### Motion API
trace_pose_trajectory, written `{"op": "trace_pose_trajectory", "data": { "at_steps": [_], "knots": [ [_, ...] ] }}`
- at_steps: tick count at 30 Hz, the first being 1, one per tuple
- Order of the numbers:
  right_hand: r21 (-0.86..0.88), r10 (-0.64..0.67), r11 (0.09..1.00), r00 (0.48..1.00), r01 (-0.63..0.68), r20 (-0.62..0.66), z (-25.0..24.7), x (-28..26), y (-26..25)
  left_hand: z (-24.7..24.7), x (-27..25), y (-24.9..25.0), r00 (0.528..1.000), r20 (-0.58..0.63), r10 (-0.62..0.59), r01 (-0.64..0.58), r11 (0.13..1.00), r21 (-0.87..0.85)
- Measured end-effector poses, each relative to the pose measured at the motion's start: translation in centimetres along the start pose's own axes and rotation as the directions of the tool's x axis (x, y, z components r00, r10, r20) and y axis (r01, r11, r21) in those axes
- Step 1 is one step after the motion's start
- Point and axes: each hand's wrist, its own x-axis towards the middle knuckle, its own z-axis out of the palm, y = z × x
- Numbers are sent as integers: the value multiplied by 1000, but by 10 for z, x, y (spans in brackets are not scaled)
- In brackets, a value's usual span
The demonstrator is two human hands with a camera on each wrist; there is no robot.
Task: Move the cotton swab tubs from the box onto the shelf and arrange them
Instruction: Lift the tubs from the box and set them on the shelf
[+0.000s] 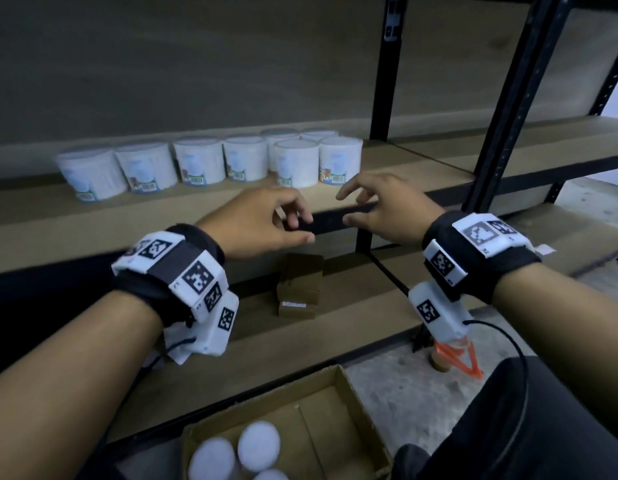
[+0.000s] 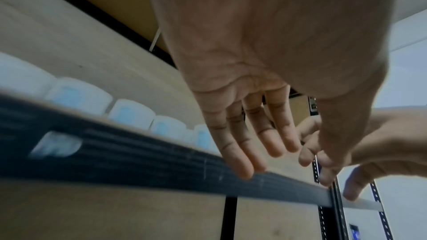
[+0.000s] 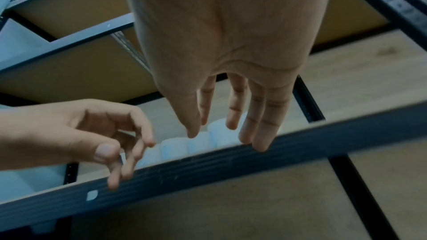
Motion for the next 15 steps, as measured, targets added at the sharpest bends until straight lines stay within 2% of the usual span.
{"op": "trace_pose_trajectory", "data": {
  "at_steps": [4, 8, 12, 15],
  "knots": [
    [95, 23, 995, 997, -29, 69, 37, -21, -1, 31, -22, -21, 986, 167, -8, 18, 998, -58],
    [120, 59, 990, 984, -79, 168, 83, -37, 1, 65, -43, -56, 962, 267, -60, 68, 997, -21],
    [122, 112, 981, 951, -152, 288, 136, -51, 6, 103, -64, -97, 904, 382, -190, 183, 981, 56],
    [98, 138, 977, 909, -191, 393, 174, -61, 5, 129, -79, -129, 843, 438, -311, 293, 950, 111]
  ]
}}
